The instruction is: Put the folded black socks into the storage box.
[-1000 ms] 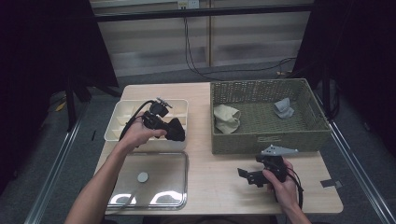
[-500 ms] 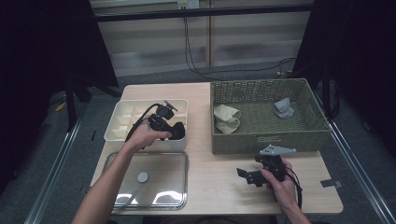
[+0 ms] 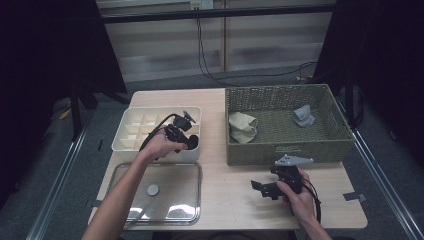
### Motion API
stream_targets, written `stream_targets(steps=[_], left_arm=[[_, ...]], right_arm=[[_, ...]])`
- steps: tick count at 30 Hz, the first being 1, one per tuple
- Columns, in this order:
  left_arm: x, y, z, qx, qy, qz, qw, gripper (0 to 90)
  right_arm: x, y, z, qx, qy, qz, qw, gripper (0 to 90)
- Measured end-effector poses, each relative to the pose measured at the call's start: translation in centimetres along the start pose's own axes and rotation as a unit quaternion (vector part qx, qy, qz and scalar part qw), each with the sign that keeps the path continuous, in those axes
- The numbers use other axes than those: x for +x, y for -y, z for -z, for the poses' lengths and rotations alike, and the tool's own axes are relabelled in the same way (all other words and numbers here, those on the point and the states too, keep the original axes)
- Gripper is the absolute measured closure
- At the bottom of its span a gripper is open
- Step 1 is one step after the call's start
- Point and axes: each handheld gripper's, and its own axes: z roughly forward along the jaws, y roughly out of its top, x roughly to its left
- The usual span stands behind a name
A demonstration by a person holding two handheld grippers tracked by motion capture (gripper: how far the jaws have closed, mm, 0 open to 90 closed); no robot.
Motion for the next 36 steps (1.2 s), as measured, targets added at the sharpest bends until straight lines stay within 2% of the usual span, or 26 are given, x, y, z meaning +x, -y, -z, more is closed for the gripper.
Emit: stream_targets(steps=[4,6,9,15,23,25,26,27,28,31,32,33,34,35,36], left_arm=[[0.4,-0.4,-0.7,0.025,0.009,-0.006,0.9996,63.8],[0.5,-0.4,-0.8,0.023,0.014,-0.002,0.9996,63.8],[0.4,-0.5,-0.7,0.026,0.007,-0.005,0.9996,63.4],[0.3,-0.6,-0.3,0.028,0.006,-0.023,0.9993,60.9],[0.2,-0.6,0.6,0.011,-0.001,-0.031,0.9995,55.4],[0.4,-0.5,1.3,-0.004,0.010,-0.028,0.9995,50.4],[0.5,-0.4,1.7,-0.011,0.012,-0.022,0.9996,43.0],[0.7,-0.3,1.9,-0.016,0.017,-0.018,0.9996,39.2],[0.8,-0.2,2.1,-0.022,0.017,-0.016,0.9995,38.6],[1.0,0.0,2.7,-0.037,0.021,-0.019,0.9989,44.6],[1.0,0.0,2.9,-0.051,0.030,-0.023,0.9980,50.2],[0.9,0.1,2.9,-0.063,0.039,-0.034,0.9966,61.0],[1.0,0.1,2.7,-0.057,0.033,-0.045,0.9968,65.1],[0.9,0.2,2.3,-0.065,0.036,-0.035,0.9966,66.0],[0.9,0.2,2.2,-0.064,0.037,-0.036,0.9966,67.3]], right_arm=[[0.0,-0.1,0.0,-0.001,-0.001,0.001,1.0000,3.3],[0.1,-0.1,0.0,-0.001,0.000,0.003,1.0000,3.4],[0.0,-0.1,0.0,-0.001,0.000,0.002,1.0000,3.3],[-0.1,-0.1,0.2,-0.003,0.001,0.000,1.0000,3.3],[-0.3,-0.1,0.3,-0.006,0.004,-0.002,1.0000,3.4],[-0.2,-0.1,0.3,-0.006,0.004,-0.002,1.0000,3.4],[-0.2,-0.1,0.3,-0.006,0.003,-0.002,1.0000,3.4],[-0.2,-0.1,0.3,-0.006,0.004,-0.002,1.0000,3.4],[-0.3,-0.1,0.3,-0.006,0.004,-0.002,1.0000,3.4],[-0.3,-0.1,0.3,-0.006,0.004,-0.001,1.0000,3.4],[-0.3,-0.1,0.3,-0.006,0.005,-0.001,1.0000,3.4],[-0.3,-0.1,0.2,-0.006,0.004,-0.001,1.0000,3.5],[-0.3,-0.1,0.3,-0.005,0.004,-0.001,1.0000,4.3],[-0.2,-0.1,0.3,-0.005,0.003,-0.001,1.0000,5.1],[-0.2,-0.1,0.3,-0.005,0.004,-0.001,1.0000,5.1]])
